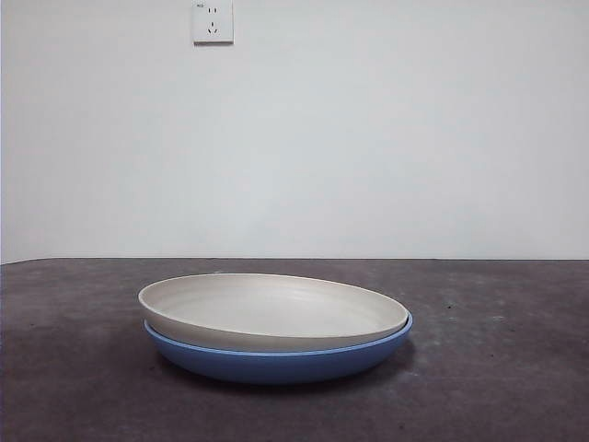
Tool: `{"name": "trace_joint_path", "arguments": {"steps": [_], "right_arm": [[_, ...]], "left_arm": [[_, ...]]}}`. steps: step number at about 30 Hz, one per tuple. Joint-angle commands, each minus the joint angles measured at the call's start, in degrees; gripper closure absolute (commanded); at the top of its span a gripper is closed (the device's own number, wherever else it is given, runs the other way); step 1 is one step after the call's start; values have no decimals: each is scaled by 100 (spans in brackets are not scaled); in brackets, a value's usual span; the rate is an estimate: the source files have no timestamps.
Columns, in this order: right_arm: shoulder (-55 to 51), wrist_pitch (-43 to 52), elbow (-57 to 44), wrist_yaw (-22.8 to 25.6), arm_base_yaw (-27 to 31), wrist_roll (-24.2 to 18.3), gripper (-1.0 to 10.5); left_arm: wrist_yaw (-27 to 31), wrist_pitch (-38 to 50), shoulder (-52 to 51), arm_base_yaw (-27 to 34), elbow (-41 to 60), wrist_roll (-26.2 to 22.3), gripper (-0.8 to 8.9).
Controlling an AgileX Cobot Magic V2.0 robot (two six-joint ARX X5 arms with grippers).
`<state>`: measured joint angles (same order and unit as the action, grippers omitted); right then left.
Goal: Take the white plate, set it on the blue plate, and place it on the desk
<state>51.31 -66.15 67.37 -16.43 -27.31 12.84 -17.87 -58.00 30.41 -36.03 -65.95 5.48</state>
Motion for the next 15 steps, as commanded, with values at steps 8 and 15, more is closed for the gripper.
{"name": "trace_joint_path", "arguments": {"steps": [8, 15], "right_arm": [[-1779, -896, 101, 240, -175, 57, 326], [-2428, -1025, 101, 293, -175, 140, 326]], "left_arm": [[7, 59, 17, -31, -118, 2, 250], [7, 57, 17, -31, -118, 2, 250]]}}
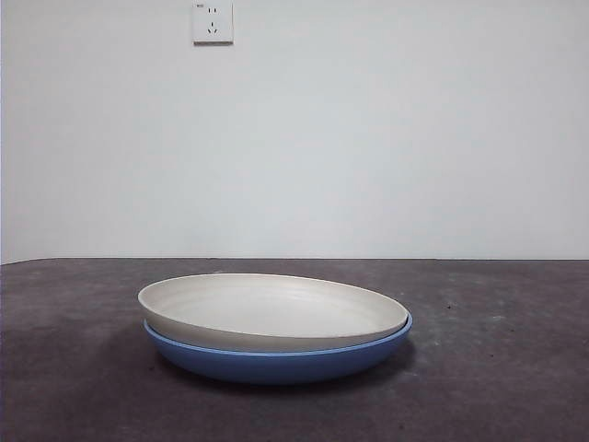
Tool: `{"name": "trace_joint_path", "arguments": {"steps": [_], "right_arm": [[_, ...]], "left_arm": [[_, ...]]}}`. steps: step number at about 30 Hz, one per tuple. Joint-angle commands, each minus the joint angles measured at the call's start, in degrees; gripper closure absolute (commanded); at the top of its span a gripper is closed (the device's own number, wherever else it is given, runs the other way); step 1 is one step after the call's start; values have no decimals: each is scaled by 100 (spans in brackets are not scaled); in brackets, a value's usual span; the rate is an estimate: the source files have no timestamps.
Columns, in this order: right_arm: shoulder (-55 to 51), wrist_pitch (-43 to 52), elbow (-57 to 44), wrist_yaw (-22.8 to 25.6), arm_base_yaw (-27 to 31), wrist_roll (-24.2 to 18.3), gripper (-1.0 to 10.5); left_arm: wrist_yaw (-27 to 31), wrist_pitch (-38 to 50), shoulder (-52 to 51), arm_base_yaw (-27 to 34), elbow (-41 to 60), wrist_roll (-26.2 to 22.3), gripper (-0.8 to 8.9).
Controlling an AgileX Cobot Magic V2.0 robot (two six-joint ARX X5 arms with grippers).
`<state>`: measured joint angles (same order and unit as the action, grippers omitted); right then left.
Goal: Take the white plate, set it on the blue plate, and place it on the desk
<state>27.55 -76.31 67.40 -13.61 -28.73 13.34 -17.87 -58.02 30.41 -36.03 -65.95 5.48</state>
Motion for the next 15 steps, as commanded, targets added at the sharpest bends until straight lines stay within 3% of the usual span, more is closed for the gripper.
{"name": "trace_joint_path", "arguments": {"steps": [1, 4, 6, 7, 9, 10, 15], "right_arm": [[-87, -11, 98, 13, -33, 103, 326], [-129, -13, 98, 13, -33, 103, 326], [-129, -2, 98, 15, -31, 105, 373], [-129, 2, 98, 17, -31, 103, 491], [-129, 17, 96, 33, -28, 103, 899], [-129, 44, 96, 59, -28, 98, 953], [-129, 90, 96, 55, -28, 101, 917]], "left_arm": [[7, 59, 17, -31, -118, 2, 250], [7, 55, 17, -31, -118, 0, 266], [7, 28, 17, -31, -118, -2, 364], [7, 0, 17, -31, -118, -2, 465], [7, -122, 17, -31, -118, -2, 813], [9, -160, 17, -31, -116, 0, 788], [9, -227, 17, -31, -118, -2, 786]]}}
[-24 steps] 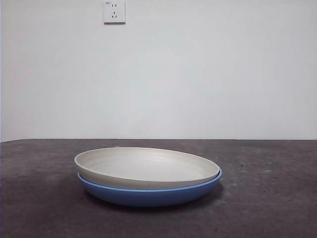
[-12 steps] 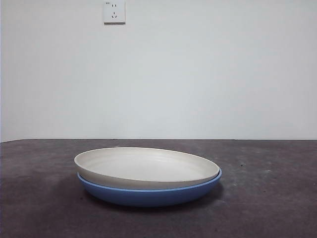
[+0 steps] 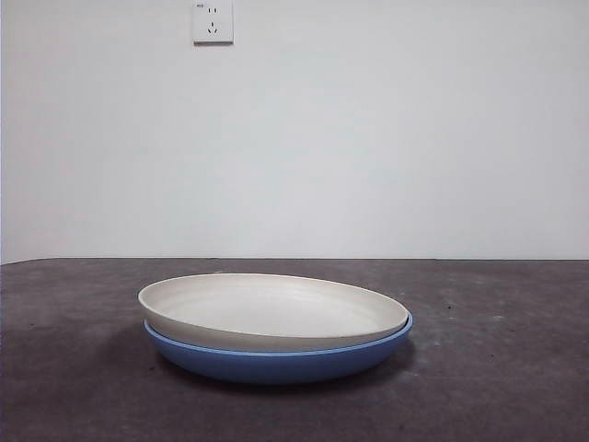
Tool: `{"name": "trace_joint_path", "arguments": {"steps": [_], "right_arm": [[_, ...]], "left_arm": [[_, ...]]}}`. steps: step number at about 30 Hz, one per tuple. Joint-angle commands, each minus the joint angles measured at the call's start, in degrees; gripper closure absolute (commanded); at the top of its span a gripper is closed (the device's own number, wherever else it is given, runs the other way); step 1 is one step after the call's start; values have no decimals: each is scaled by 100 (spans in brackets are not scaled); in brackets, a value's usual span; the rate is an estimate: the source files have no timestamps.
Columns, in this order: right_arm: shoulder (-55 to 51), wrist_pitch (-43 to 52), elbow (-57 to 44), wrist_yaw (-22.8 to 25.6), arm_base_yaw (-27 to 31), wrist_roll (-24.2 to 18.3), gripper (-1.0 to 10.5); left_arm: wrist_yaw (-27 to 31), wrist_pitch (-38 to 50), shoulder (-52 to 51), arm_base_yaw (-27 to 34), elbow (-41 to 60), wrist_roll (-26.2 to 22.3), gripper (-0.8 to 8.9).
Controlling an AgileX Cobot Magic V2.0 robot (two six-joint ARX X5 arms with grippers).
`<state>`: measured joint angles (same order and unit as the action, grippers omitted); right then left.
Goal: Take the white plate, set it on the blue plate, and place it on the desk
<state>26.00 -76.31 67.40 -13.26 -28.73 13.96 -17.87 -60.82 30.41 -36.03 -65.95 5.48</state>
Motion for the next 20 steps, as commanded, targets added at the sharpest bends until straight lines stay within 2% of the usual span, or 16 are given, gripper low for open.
{"name": "trace_joint_path", "arguments": {"steps": [1, 15, 20], "right_arm": [[26, 90, 96, 22, -28, 37, 917], [26, 87, 96, 20, -28, 37, 917], [26, 87, 96, 22, -28, 37, 917]], "left_arm": [[9, 52, 20, -31, -116, -2, 786], [9, 92, 17, 17, -59, -2, 786], [-13, 433, 4, 789, 369, -2, 786]]}}
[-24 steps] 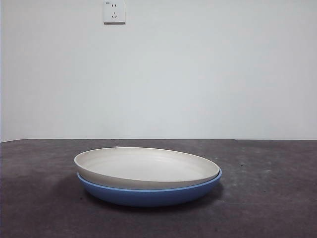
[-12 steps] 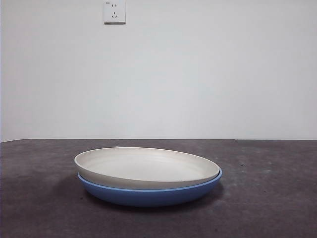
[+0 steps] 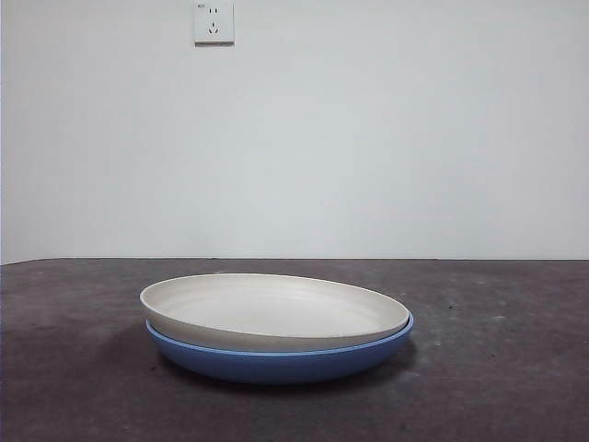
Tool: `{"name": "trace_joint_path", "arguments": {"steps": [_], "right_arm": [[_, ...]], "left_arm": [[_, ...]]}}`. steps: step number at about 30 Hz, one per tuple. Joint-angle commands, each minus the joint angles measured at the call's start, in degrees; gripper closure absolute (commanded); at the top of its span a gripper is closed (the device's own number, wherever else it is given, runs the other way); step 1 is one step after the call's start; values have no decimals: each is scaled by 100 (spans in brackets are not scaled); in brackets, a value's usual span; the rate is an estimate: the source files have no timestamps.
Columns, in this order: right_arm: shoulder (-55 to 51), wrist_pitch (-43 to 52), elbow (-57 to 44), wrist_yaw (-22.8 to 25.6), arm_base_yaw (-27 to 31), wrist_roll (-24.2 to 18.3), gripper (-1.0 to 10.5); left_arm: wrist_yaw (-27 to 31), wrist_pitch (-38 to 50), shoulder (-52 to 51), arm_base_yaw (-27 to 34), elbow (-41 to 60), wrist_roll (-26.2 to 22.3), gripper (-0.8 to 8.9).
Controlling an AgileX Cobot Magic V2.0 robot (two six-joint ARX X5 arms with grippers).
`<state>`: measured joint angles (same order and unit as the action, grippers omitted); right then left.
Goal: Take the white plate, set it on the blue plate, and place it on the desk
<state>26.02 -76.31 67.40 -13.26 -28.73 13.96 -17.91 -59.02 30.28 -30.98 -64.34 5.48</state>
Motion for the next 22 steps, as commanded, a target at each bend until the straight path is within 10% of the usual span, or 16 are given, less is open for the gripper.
{"name": "trace_joint_path", "arguments": {"steps": [1, 12, 22], "right_arm": [[24, 87, 96, 20, -31, 37, 917], [24, 87, 96, 20, -28, 37, 917], [24, 87, 96, 20, -31, 37, 917]], "left_arm": [[-9, 350, -24, 481, 358, -4, 786], [450, 3064, -1325, 2583, 3480, -522, 785], [1530, 4575, -2365, 2959, 5722, -267, 786]]}}
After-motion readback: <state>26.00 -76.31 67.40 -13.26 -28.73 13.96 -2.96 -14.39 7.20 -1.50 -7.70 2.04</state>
